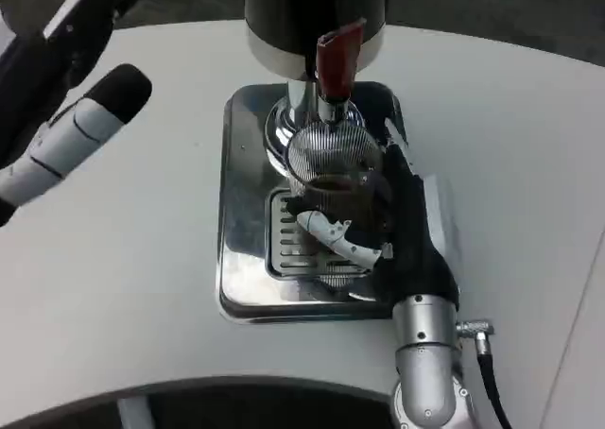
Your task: Grasp the cup under the faucet to collect the drink, then remove the cup.
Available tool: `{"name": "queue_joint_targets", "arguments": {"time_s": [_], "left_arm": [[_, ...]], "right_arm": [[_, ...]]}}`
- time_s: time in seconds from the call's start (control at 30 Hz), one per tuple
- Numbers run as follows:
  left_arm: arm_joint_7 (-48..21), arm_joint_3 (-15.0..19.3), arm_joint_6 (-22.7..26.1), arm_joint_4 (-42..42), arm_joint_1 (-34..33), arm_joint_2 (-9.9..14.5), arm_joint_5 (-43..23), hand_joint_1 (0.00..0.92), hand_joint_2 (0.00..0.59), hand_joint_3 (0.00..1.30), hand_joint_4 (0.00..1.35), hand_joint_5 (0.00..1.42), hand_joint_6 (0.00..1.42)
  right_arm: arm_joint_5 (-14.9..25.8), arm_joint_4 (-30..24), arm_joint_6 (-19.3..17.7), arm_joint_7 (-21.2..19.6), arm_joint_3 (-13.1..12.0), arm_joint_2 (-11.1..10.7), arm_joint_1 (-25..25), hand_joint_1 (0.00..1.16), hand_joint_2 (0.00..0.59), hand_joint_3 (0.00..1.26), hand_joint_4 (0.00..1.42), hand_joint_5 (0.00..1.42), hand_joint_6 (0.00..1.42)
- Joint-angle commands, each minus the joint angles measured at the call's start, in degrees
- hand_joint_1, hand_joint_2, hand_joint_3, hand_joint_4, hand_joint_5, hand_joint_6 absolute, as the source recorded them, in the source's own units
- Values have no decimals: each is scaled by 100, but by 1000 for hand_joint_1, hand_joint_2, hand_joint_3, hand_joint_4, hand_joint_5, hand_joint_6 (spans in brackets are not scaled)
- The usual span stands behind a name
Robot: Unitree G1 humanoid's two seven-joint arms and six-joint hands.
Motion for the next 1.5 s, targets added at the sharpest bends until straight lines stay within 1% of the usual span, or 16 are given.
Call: {"name": "queue_joint_targets", "arguments": {"time_s": [0.03,0.1,0.17,0.3,0.33,0.37,0.43,0.63,0.7,0.87,0.97,1.1,1.13,1.3,1.43,1.5], "left_arm": [[70,134,137,-207,236,93,-97,0,189,0,0,58,22],[72,172,188,-263,317,100,-105,0,190,0,0,58,19],[68,204,226,-298,368,101,-117,0,191,0,0,58,16],[36,250,273,-322,408,119,-133,0,192,0,0,58,13],[28,248,281,-324,410,123,-139,0,192,0,0,58,12],[22,247,289,-326,411,126,-142,0,193,0,0,58,12],[6,227,301,-329,422,130,-142,0,191,0,0,58,11],[-24,174,305,-389,525,129,-134,0,190,0,0,58,10],[-30,160,307,-408,594,124,-115,0,190,0,0,55,9],[-93,40,313,-520,908,115,-33,0,190,0,0,50,6],[-121,-30,321,-560,1057,157,43,0,192,0,0,28,0],[-161,-134,303,-575,1228,197,190,0,193,0,0,4,0],[-188,-178,274,-593,1300,256,328,0,192,0,0,1,0],[-401,-451,362,-768,1522,710,1011,0,168,0,0,0,0],[-380,-598,265,-930,1637,905,1610,0,156,0,0,0,0],[-413,-660,421,-1059,1726,960,1769,0,145,0,0,0,0]], "right_arm": [[90,329,-61,-125,-16,172,-88,991,180,312,493,514,690],[71,423,-106,-260,-30,190,-148,1017,184,379,563,596,786],[64,495,-144,-365,-30,197,-189,1035,176,446,621,689,899],[0,554,-279,-647,-4,218,-226,1046,168,504,670,762,992],[-4,551,-296,-692,5,224,-226,1054,156,549,716,829,1091],[-1,534,-311,-738,12,233,-221,1086,122,591,750,864,1145],[-77,452,-307,-872,52,237,-198,1100,110,632,787,892,1194],[-161,163,-271,-1071,130,247,-71,1127,81,678,843,941,1249],[-303,-50,-213,-1091,226,214,1,1130,79,684,857,944,1255],[-384,-364,-103,-1042,312,229,193,1132,79,689,875,944,1275],[-519,-546,-50,-976,417,151,299,1132,79,695,876,955,1280],[-518,-784,13,-879,441,155,468,1133,79,697,886,956,1285],[-525,-877,36,-848,447,148,533,1133,79,697,887,956,1285],[-575,-1206,130,-707,460,108,767,1133,79,697,895,956,1289],[-630,-1602,213,-569,465,77,1001,1133,79,697,897,960,1305],[-629,-1753,261,-475,463,60,1079,1133,79,697,897,970,1308]]}}
